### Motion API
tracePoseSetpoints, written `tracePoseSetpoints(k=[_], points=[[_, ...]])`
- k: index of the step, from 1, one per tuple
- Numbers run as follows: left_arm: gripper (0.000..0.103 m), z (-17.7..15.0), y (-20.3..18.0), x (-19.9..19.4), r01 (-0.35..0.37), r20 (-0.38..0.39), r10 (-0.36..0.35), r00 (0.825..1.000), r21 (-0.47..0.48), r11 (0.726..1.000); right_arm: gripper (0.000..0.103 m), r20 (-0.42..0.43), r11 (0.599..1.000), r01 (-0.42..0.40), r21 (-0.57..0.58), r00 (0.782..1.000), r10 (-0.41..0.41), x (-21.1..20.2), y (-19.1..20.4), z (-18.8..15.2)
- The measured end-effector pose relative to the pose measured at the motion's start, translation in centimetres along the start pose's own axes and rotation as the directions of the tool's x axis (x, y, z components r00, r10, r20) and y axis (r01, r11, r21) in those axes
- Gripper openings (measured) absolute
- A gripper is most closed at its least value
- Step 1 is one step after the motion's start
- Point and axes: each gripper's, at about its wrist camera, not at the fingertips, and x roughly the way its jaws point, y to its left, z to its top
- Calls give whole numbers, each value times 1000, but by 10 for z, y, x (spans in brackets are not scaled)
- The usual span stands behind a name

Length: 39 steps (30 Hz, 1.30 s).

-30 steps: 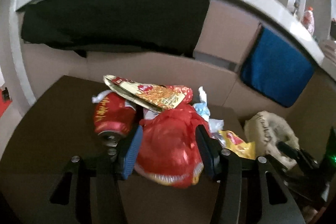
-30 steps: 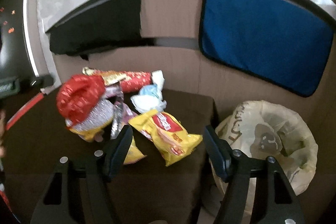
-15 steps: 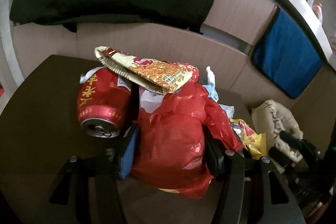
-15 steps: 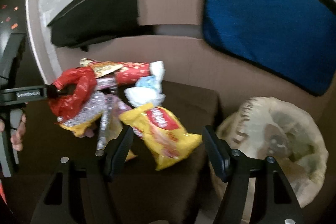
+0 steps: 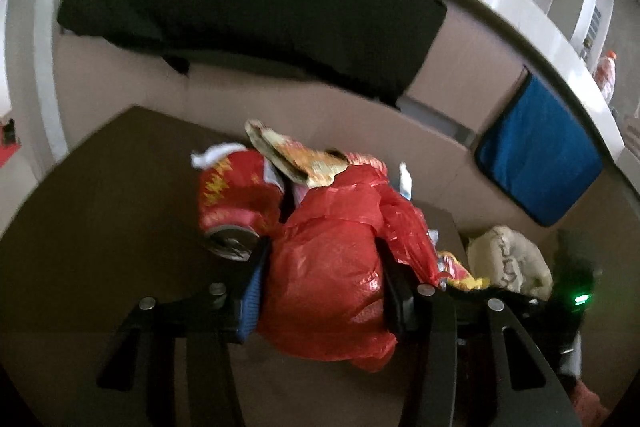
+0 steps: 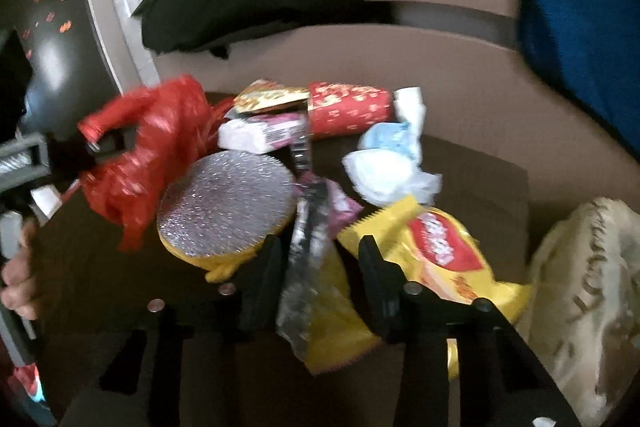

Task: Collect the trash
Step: 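Carry the red bag in the left tool and the pink wrapper in the right tool over the bin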

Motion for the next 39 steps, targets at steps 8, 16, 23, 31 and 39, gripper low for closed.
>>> tracePoseSetpoints(k=[8, 16, 23, 31, 39], points=[[50, 17, -10, -55, -45, 121, 40, 992, 34, 998, 4, 86, 999, -47, -5, 995, 47, -53, 10, 24], [50, 28, -68, -108, -111, 266, 75, 961, 121, 986, 4, 247, 999, 24, -28, 969, -16, -133, 7, 52], [50, 30, -129, -117, -59, 281, 7, 960, 178, 982, 4, 349, 990, 138, 5, 928, -131, -205, -23, 49], [50, 20, -229, -92, 14, 256, -90, 962, 282, 959, 4, 401, 964, 243, 110, 876, -267, -264, -88, 23], [50, -2, -300, -49, 62, 187, -124, 975, 310, 949, 4, 385, 927, 301, 224, 847, -367, -297, -156, -6]])
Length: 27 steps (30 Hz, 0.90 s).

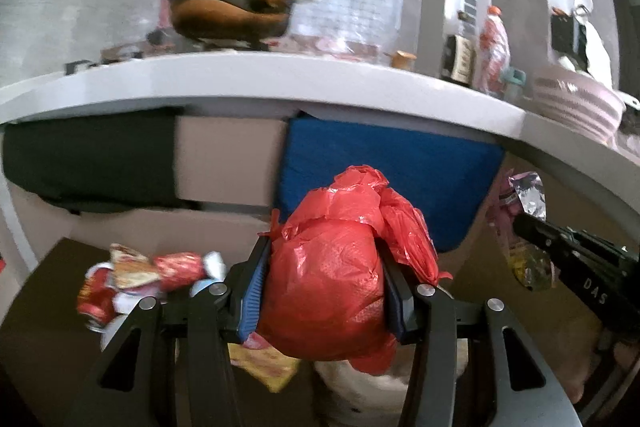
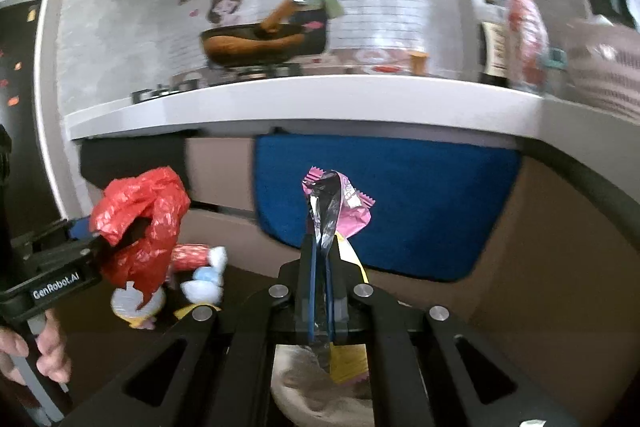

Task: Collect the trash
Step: 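Carry the red bag in the left tool and the pink wrapper in the right tool over the bin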

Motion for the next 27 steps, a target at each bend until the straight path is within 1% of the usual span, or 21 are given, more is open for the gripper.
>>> tracePoseSetpoints(k=[4, 7, 10, 15, 21, 27], points=[[50, -13, -26, 28, 50, -58, -48, 997, 25, 998, 4, -18, 999, 20, 39, 1000, -19, 6, -29, -11], [50, -25, -34, 51, 73, -116, -70, 991, 21, 997, 4, -48, 998, 24, 55, 999, -21, 16, -42, -23], [50, -36, -38, 75, 75, -169, -72, 983, 11, 997, 4, -87, 997, 21, 81, 996, -13, 31, -53, -38], [50, -58, -38, 106, 92, -255, -94, 962, -18, 996, 4, -142, 994, 15, 111, 990, 1, 55, -65, -55], [50, -70, -35, 129, 101, -305, -109, 946, -42, 994, 4, -186, 990, 5, 139, 982, 21, 77, -73, -73], [50, -73, -35, 148, 122, -341, -134, 931, -56, 991, 5, -208, 985, -2, 172, 977, 38, 93, -80, -79]])
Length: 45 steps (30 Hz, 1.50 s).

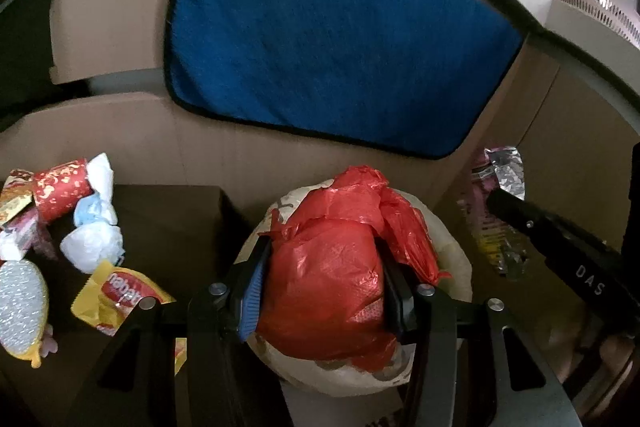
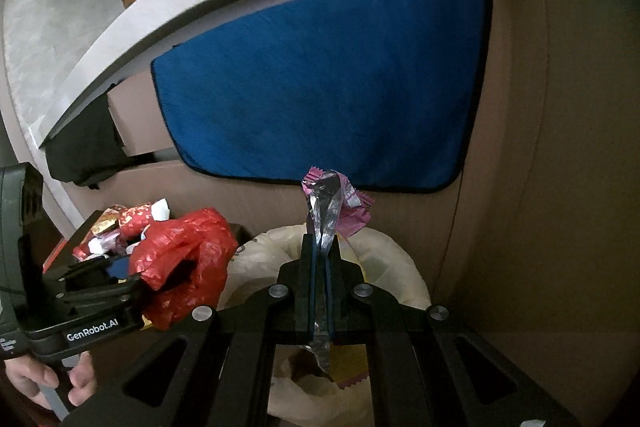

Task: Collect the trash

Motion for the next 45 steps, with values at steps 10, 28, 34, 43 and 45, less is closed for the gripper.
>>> tracePoseSetpoints(k=[10, 28, 34, 43, 45], points=[[55, 3, 9, 28, 118, -54, -120, 991, -38, 992, 6, -20, 999, -26, 35, 999, 27, 24, -6, -7], [58, 26, 80, -39, 6, 134, 4, 991, -73, 997, 37, 15, 998, 45, 42, 999, -46, 11, 1, -10], [58, 8, 143, -79, -131, 140, 149, 979, -130, 983, 37, 32, 1000, 17, 26, 999, -18, 3, 18, -11], [58, -29, 227, -139, -198, 145, 242, 959, -261, 945, 37, 3, 992, -109, -67, 994, 110, 20, 79, -19], [58, -39, 248, -147, -203, 125, 250, 960, -302, 931, 37, -12, 986, -142, -91, 990, 141, 28, 97, -22]])
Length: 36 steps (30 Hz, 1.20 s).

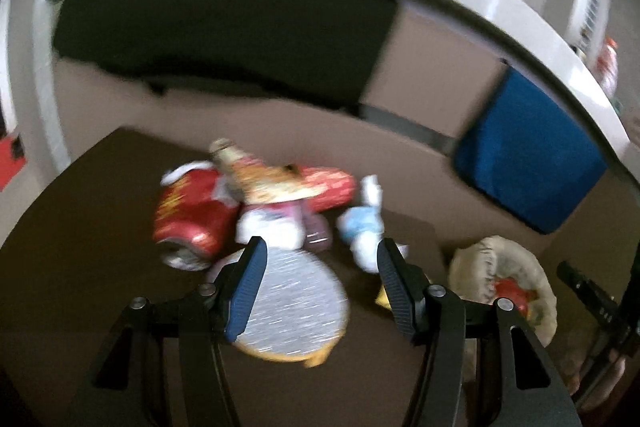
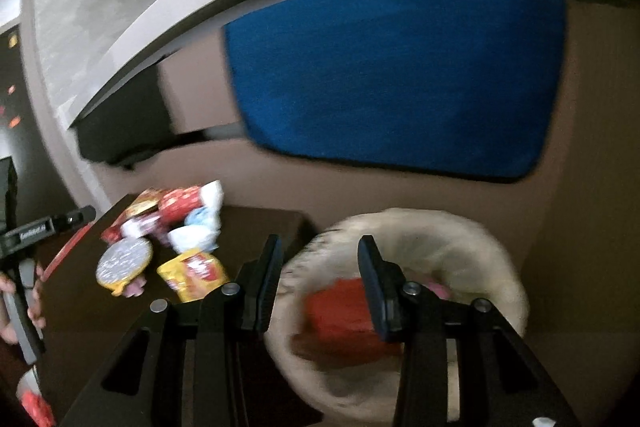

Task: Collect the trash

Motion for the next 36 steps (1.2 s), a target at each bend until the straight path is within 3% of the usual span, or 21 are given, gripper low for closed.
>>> tracePoseSetpoints(k=[3, 7, 16, 26, 30, 36], points=[[58, -9, 35, 3, 8, -56, -12, 998, -75, 997, 37, -25, 999, -48, -25, 999, 47, 17, 24, -4], [58, -26, 69, 16, 62, -127, -87, 988, -192, 979, 37, -74, 993, -104, -56, 992, 100, 39, 52, -12], [58, -36, 72, 50, 82, -188, -132, 973, -254, 964, 37, -158, 977, -190, -101, 972, 173, 78, 83, -15], [56, -37, 77, 33, 131, -156, -167, 974, -218, 967, 37, -278, 966, -250, -60, 934, 224, 136, 82, -27], [56, -34, 83, 19, 114, -110, -137, 984, -194, 974, 37, -308, 959, -283, -26, 915, 262, 136, 87, -40], [56, -36, 79, 15, 146, -99, -164, 981, -163, 976, 37, -333, 947, -283, -150, 916, 221, 127, 119, -64]])
